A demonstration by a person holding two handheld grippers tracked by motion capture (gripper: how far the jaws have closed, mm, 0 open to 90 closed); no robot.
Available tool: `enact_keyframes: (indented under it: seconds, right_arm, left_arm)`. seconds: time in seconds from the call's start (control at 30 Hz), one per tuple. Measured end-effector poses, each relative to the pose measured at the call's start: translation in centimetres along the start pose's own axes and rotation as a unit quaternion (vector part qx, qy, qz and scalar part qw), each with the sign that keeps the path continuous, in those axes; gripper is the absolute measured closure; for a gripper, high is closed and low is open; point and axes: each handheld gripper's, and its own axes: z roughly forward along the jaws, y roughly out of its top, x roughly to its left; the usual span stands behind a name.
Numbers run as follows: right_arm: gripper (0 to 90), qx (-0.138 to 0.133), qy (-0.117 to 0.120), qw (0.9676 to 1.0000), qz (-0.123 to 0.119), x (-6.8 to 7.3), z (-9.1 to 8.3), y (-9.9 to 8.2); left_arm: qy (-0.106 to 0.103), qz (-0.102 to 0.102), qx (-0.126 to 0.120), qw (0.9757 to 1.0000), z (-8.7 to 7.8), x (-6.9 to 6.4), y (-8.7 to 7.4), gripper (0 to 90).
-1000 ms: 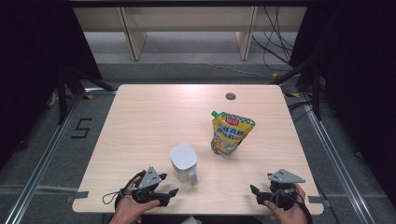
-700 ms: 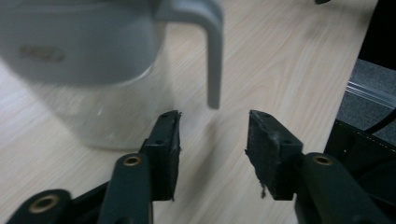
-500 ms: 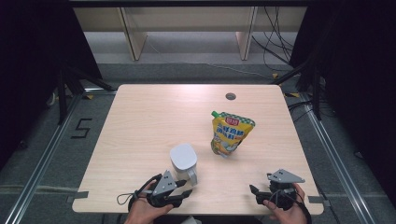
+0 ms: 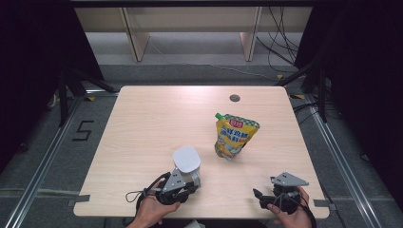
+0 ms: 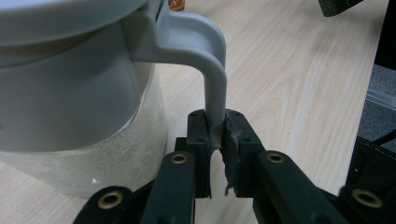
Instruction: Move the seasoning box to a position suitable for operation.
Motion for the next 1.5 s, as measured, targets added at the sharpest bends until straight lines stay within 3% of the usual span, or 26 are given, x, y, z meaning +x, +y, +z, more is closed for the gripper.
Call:
enact_keyframes:
  seconds: [0.03,0.07,0.1,0.13,0.17,0.2,0.23,0.27,0.3,0.4,0.47,0.57,0.63,0.67,0.7,0.93,0.97,1.03,1.1,1.13,1.2,1.23,1.3,1.33,1.43,1.5]
  right_arm:
    - [21.4,0.000,0.010,0.9999,0.004,0.0,0.1,0.0]
    - [21.5,-0.004,0.006,0.9999,-0.011,-0.2,0.1,-0.1]
    - [21.5,-0.007,0.006,0.9999,-0.009,-0.1,0.1,-0.1]
    - [21.5,-0.008,0.005,0.9999,-0.009,-0.1,0.2,-0.1]
    - [21.5,-0.008,0.005,0.9999,-0.009,-0.1,0.2,-0.1]
    - [21.5,-0.008,0.005,0.9999,-0.009,-0.1,0.2,-0.1]
    - [21.5,-0.007,0.006,0.9999,-0.009,-0.1,0.1,-0.1]
    - [21.5,-0.004,0.010,0.9999,-0.007,-0.1,0.2,-0.1]
    - [21.5,-0.001,0.013,0.9999,0.000,0.0,0.1,-0.1]
    - [21.5,0.006,0.019,0.9998,0.004,0.0,0.0,0.0]
    - [21.5,0.007,0.022,0.9997,-0.002,-0.1,0.0,0.0]
    - [21.5,0.000,0.009,0.9999,-0.012,-0.1,0.2,-0.1]
    - [21.6,0.003,0.012,0.9999,0.005,0.1,0.0,-0.1]
    - [21.6,0.005,0.010,0.9999,0.002,0.0,0.0,-0.1]
    - [21.6,0.001,0.009,1.0000,-0.002,-0.1,0.1,-0.1]
    - [21.7,0.005,0.009,0.9999,0.003,0.0,0.0,-0.1]
    - [21.7,0.000,0.005,0.9999,-0.012,-0.1,0.2,-0.1]
    - [21.7,0.007,0.018,0.9998,-0.011,-0.2,0.2,-0.1]
    - [21.6,-0.001,0.011,0.9999,-0.007,-0.1,0.2,-0.1]
    - [21.6,0.002,0.010,1.0000,0.001,0.0,0.0,-0.1]
    - [21.6,0.001,0.016,0.9999,0.002,0.0,0.1,-0.1]
    - [21.6,0.002,0.016,0.9998,0.007,0.1,0.0,-0.1]
    - [21.6,0.001,0.019,0.9998,0.003,0.1,0.1,-0.1]
    - [21.5,-0.003,0.011,0.9999,-0.011,-0.1,0.2,-0.1]
    - [21.6,0.001,0.015,0.9999,0.007,0.1,0.0,-0.1]
    - [21.5,-0.001,0.010,0.9999,-0.009,0.0,0.2,-0.1]
  left_arm:
    - [0.005,-0.012,0.005,0.9999,-0.2,-0.1,-0.1,80.9]
    - [-0.006,-0.082,-0.006,0.9966,0.0,-1.1,-0.3,81.2]
    - [0.011,-0.018,-0.006,0.9998,-0.2,-0.2,-0.2,81.3]
    - [0.003,0.004,-0.006,1.0000,-0.4,0.3,-0.2,81.5]
    - [0.003,0.004,-0.006,1.0000,-0.4,0.3,-0.2,81.6]
    - [0.008,-0.055,-0.009,0.9984,-0.5,-0.4,-0.6,81.6]
    - [0.000,-0.023,-0.007,0.9997,-0.6,0.2,-0.6,81.8]
    - [-0.002,-0.029,-0.006,0.9996,-0.8,0.3,-0.7,82.1]
    - [-0.008,-0.077,-0.001,0.9970,-1.1,-0.1,-1.0,82.3]
    - [0.001,-0.075,-0.008,0.9971,-2.0,0.5,-1.8,82.9]
    - [0.002,-0.073,0.001,0.9973,-2.3,0.8,-1.9,83.2]
    - [0.004,-0.077,0.002,0.9970,-2.9,1.1,-2.2,83.6]
    - [0.012,-0.076,0.010,0.9970,-3.3,1.4,-2.4,83.8]
    - [0.018,-0.062,0.019,0.9978,-3.5,1.7,-2.5,83.9]
    - [0.018,-0.074,0.005,0.9971,-3.5,1.7,-2.6,84.1]
    - [0.046,-0.095,0.007,0.9944,-4.2,3.1,-3.5,84.5]
    - [0.047,-0.108,0.006,0.9930,-4.1,3.2,-3.5,84.3]
    - [0.057,-0.106,0.008,0.9926,-4.1,3.6,-3.5,83.4]
    - [0.065,-0.105,0.019,0.9922,-4.3,3.9,-3.5,82.1]
    - [0.069,-0.115,0.013,0.9909,-4.3,4.0,-3.5,81.0]
    - [0.066,-0.112,0.014,0.9915,-4.7,4.3,-3.6,75.8]
    - [0.067,-0.125,0.004,0.9899,-4.6,4.1,-3.6,72.3]
    - [0.071,-0.122,0.006,0.9900,-4.9,3.7,-3.5,63.7]
    - [0.070,-0.119,0.001,0.9904,-5.0,3.5,-3.4,58.6]
    - [0.070,-0.134,-0.014,0.9884,-5.3,2.6,-3.0,48.4]
    - [0.073,-0.138,-0.026,0.9874,-5.0,2.3,-2.8,45.0]
